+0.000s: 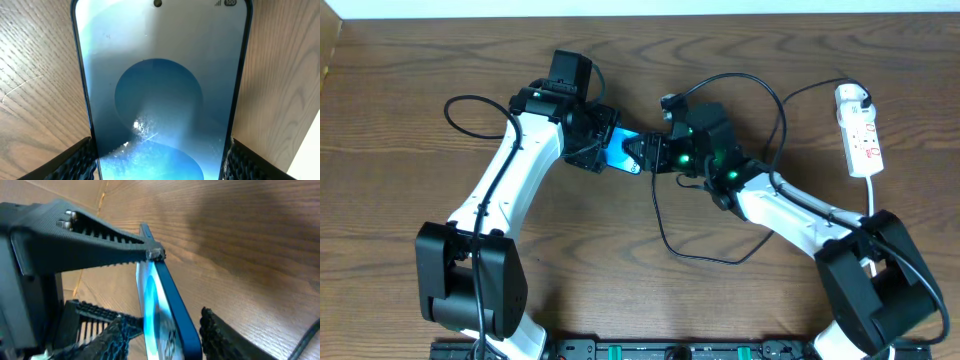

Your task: Plug charger to phone and switch on socket

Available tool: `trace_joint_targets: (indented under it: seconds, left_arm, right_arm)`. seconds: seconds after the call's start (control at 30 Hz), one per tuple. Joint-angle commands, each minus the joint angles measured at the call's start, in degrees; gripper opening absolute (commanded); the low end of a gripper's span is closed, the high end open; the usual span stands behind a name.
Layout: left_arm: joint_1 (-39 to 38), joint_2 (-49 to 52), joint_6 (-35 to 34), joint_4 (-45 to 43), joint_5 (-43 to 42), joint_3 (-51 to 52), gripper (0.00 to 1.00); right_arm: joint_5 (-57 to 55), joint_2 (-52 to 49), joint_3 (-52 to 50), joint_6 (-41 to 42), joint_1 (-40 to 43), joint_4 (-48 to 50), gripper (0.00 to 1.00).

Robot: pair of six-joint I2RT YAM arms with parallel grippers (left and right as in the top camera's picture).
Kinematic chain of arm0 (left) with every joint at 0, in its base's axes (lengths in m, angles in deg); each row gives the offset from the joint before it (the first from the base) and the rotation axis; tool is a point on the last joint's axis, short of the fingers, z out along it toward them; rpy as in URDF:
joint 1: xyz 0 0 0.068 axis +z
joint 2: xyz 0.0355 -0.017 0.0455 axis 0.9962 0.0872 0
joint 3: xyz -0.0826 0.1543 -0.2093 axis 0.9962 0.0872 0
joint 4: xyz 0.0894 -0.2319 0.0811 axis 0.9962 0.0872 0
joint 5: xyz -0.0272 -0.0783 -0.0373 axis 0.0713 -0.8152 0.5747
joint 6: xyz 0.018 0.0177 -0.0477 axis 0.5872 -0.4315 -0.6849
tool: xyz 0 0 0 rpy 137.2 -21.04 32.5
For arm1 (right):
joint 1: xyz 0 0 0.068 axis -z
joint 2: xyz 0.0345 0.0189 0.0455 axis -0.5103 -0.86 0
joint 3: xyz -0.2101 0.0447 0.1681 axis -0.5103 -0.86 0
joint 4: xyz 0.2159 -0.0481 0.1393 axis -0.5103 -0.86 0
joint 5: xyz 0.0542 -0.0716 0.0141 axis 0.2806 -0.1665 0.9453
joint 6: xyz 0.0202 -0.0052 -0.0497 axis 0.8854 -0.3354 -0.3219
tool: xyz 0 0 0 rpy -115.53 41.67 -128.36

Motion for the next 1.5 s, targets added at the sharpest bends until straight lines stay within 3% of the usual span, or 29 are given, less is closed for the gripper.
trace_joint_targets:
  seconds: [0.0, 0.13, 0.2, 0.33, 0.57, 0.7, 0.77, 0.8, 1.03, 1.2, 1.47]
  left_arm:
    - [-0.09, -1.57, -0.5, -0.04, -0.92, -0.48, 0.61]
    - [-0.09, -1.57, -0.52, -0.04, -0.9, -0.48, 0.61]
    - [-0.09, -1.57, -0.5, -0.04, -0.9, -0.48, 0.61]
    - [-0.09, -1.57, -0.5, -0.02, -0.87, -0.48, 0.61]
    - [-0.07, -1.57, 2.19, -0.04, -0.87, -0.48, 0.61]
    - [0.33, -1.6, 14.82, -1.38, -3.02, -0.48, 0.61]
    - [1.51, -1.6, 25.79, -9.05, -13.49, -0.48, 0.61]
    - [1.99, -1.6, 27.36, -11.52, -17.05, -0.48, 0.62]
    - [3.98, -1.6, 27.87, -23.63, -27.74, -0.48, 0.62]
    - [3.96, -1.6, 27.61, -29.11, -29.24, -0.48, 0.62]
    - [3.96, -1.6, 24.2, -41.03, -29.18, -0.48, 0.62]
  right_arm:
    - [-1.22, -3.3, 0.94, 2.54, -0.83, 2.16, 0.37]
    - [-2.89, -3.34, 0.94, 3.85, -2.25, 3.02, 0.34]
    - [-4.33, -3.34, 0.94, 5.81, -3.32, 3.67, 0.28]
    - [-4.87, -3.37, 0.94, 6.05, -3.96, 3.74, 0.01]
    - [-2.23, -3.17, 0.94, 9.27, -1.01, 6.16, 0.01]
    - [1.51, -3.17, 0.96, 15.61, 5.07, 7.56, 0.01]
    - [1.6, -3.17, 0.96, 22.67, 8.81, 13.94, 0.01]
    - [1.6, -3.17, 0.96, 24.48, 9.31, 15.41, 0.01]
    - [1.09, -3.17, 0.96, 44.87, 10.29, 23.65, 0.01]
    - [-3.61, -3.17, 0.96, 56.54, 10.05, 30.67, 0.01]
    - [-6.01, -3.17, 0.96, 66.77, 6.84, 33.94, 0.01]
